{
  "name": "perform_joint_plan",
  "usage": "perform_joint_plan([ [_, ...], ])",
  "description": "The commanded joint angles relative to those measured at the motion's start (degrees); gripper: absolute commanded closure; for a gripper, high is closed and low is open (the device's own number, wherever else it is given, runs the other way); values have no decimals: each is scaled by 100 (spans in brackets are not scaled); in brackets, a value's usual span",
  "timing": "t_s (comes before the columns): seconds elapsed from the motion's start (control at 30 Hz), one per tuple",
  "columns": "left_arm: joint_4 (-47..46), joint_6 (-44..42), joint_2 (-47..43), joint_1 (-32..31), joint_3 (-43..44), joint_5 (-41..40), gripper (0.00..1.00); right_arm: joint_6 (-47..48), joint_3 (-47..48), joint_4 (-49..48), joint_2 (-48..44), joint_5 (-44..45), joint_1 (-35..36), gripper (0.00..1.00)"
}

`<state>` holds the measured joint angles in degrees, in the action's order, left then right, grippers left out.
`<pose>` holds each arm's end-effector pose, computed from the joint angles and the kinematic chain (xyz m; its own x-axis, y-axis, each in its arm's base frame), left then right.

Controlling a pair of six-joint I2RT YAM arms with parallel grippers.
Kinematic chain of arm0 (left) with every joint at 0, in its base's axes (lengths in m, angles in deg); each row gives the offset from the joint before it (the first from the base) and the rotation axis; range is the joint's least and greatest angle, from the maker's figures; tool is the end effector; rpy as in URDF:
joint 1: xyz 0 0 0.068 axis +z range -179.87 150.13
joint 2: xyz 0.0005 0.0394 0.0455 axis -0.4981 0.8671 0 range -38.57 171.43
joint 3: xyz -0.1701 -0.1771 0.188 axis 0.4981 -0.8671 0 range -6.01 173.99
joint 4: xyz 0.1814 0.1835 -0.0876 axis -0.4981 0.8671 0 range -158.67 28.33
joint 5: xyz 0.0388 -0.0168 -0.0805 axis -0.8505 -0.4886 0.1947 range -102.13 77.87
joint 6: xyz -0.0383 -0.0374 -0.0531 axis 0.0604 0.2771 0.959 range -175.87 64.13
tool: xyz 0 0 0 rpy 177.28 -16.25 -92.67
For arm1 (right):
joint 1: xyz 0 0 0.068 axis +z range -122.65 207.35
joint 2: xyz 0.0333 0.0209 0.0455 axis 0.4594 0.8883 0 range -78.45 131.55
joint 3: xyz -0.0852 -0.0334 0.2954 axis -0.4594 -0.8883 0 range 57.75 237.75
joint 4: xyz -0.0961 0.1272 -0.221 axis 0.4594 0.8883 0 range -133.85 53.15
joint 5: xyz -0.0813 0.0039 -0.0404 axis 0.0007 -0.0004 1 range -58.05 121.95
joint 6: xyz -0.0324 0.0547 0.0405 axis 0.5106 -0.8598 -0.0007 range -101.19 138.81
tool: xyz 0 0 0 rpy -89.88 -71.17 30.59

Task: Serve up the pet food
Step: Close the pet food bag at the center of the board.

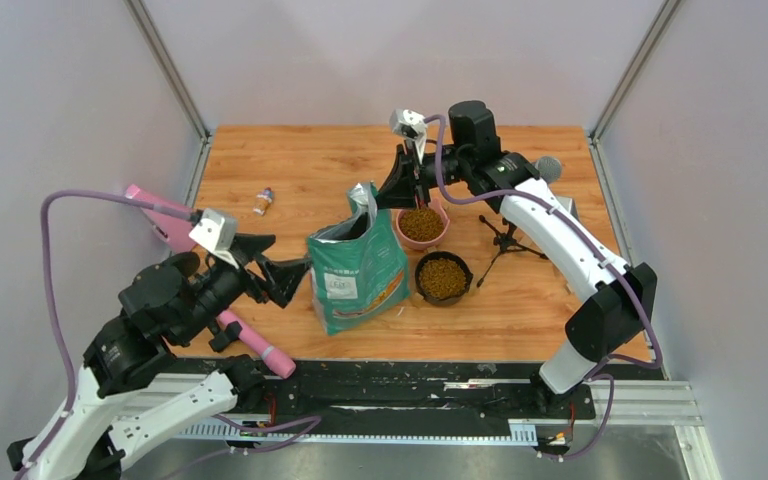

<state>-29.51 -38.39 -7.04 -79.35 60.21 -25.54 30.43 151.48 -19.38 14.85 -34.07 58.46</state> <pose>0.0602 -0.0479 0.4560 -0.2252 -0.1862 -0.9564 0.5468 0.7883 -0.2822 0.2994 0.2486 0.4358 -0.1553 -0.1894 -0.9695 -0.9757 -0.1240 0.1805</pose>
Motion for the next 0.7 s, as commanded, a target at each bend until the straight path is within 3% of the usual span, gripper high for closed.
perform_joint_plan([
  [0.0,-1142,-326,-562,-11,-948,1101,0,-584,83,-357,-165,156,-96,100],
  [0.17,-2580,-501,-933,-14,-1781,1200,0,-509,-47,-363,-255,-538,-94,100],
  [0.4,-3056,-498,-142,-6,-1610,672,1,-431,-188,-355,-482,-564,-89,100],
  [0.5,-2962,-491,154,-10,-1425,749,17,-502,-179,-366,-491,-401,-88,100],
  [0.6,-2801,-475,180,-10,-1385,829,40,-627,-113,-368,-471,-146,-89,100],
  [0.67,-2779,-422,32,-8,-1480,817,46,-746,-73,-389,-451,0,-89,100],
])
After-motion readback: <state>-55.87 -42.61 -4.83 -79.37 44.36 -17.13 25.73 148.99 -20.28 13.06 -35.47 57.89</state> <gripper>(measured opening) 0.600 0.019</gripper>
